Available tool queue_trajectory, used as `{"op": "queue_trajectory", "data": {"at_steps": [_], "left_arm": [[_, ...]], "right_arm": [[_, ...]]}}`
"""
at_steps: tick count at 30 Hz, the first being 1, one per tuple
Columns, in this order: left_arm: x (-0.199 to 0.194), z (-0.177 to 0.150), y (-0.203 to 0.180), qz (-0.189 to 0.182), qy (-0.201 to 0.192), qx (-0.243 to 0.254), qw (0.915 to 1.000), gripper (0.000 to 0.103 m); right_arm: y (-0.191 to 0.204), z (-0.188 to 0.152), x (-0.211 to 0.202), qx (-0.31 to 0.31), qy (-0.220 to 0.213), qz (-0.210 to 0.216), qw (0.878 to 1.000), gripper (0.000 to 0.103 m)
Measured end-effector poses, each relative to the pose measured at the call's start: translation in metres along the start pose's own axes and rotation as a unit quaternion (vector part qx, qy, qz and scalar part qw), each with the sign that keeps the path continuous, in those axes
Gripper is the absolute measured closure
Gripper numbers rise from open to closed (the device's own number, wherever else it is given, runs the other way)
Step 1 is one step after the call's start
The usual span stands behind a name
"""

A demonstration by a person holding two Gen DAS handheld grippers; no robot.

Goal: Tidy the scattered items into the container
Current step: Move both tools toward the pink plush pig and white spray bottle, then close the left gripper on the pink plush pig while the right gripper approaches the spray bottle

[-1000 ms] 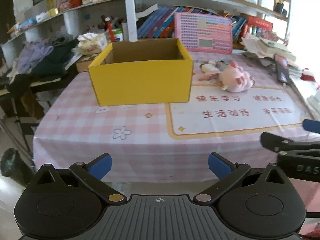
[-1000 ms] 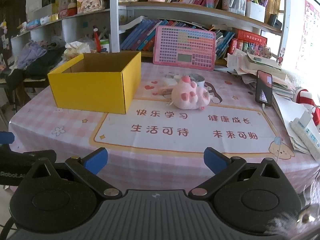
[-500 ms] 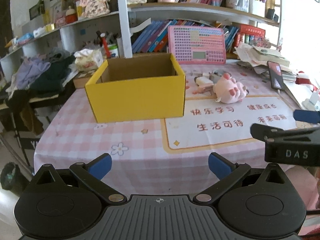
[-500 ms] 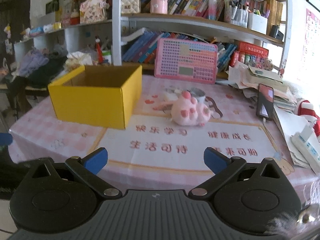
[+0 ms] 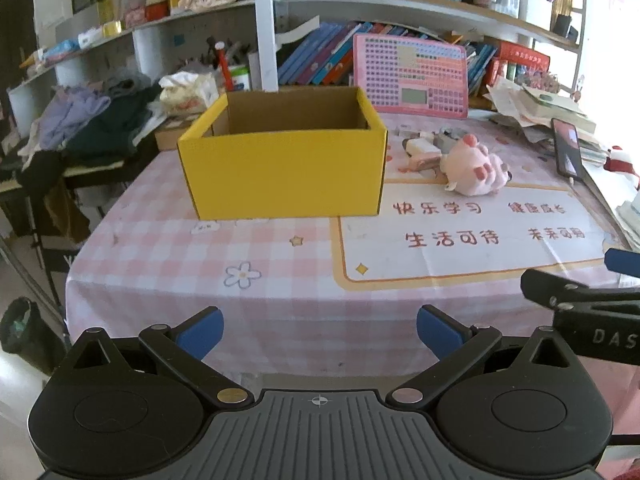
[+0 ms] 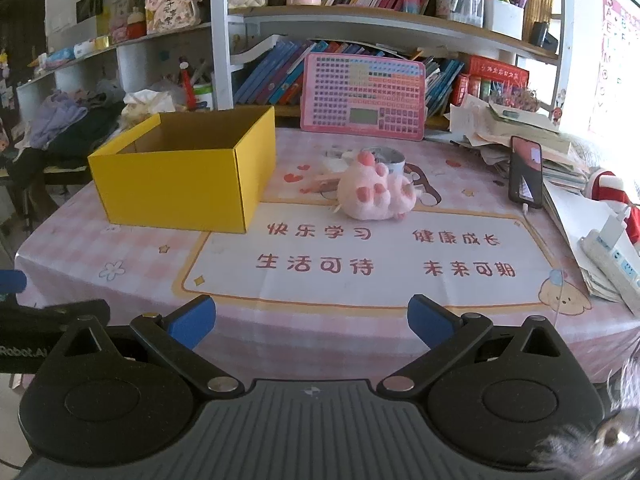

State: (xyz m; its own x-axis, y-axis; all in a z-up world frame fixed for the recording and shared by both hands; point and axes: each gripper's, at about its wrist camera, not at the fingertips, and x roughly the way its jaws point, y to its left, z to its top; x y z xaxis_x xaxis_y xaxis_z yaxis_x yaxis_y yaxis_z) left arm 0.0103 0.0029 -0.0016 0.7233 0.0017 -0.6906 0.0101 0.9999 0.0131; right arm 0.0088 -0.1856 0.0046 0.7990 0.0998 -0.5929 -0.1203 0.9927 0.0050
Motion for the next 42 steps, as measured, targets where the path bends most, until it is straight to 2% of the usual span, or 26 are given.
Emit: {"op": "queue_trajectory", "data": {"at_steps": [6, 13, 28, 32, 42], "left_arm": [[0.002, 0.003, 0.005, 0.002, -0.004, -0.009, 0.9999, 0.0], [0.017, 0.007, 0.011, 0.001, 0.019, -0.027, 0.9995, 0.0], [0.05, 0.023, -0.003, -0.021, 0.035, 0.001, 0.9992, 0.0], [0.063, 0.029, -0.01, -0.038, 0.042, 0.007, 0.9984, 0.0], [0.085, 0.062, -0.043, -0.093, 0.009, 0.026, 0.9953, 0.0]], "right_arm": [[-0.003, 0.002, 0.004, 0.01, 0.009, -0.005, 1.0, 0.0], [-0.001, 0.007, 0.012, -0.002, 0.016, 0.003, 1.0, 0.0], [-0.025, 0.02, 0.05, 0.036, 0.026, -0.019, 0.999, 0.0], [-0.035, 0.027, 0.064, 0.046, 0.036, -0.029, 0.998, 0.0], [-0.066, 0.058, 0.09, 0.038, 0.024, -0.048, 0.998, 0.0]]}}
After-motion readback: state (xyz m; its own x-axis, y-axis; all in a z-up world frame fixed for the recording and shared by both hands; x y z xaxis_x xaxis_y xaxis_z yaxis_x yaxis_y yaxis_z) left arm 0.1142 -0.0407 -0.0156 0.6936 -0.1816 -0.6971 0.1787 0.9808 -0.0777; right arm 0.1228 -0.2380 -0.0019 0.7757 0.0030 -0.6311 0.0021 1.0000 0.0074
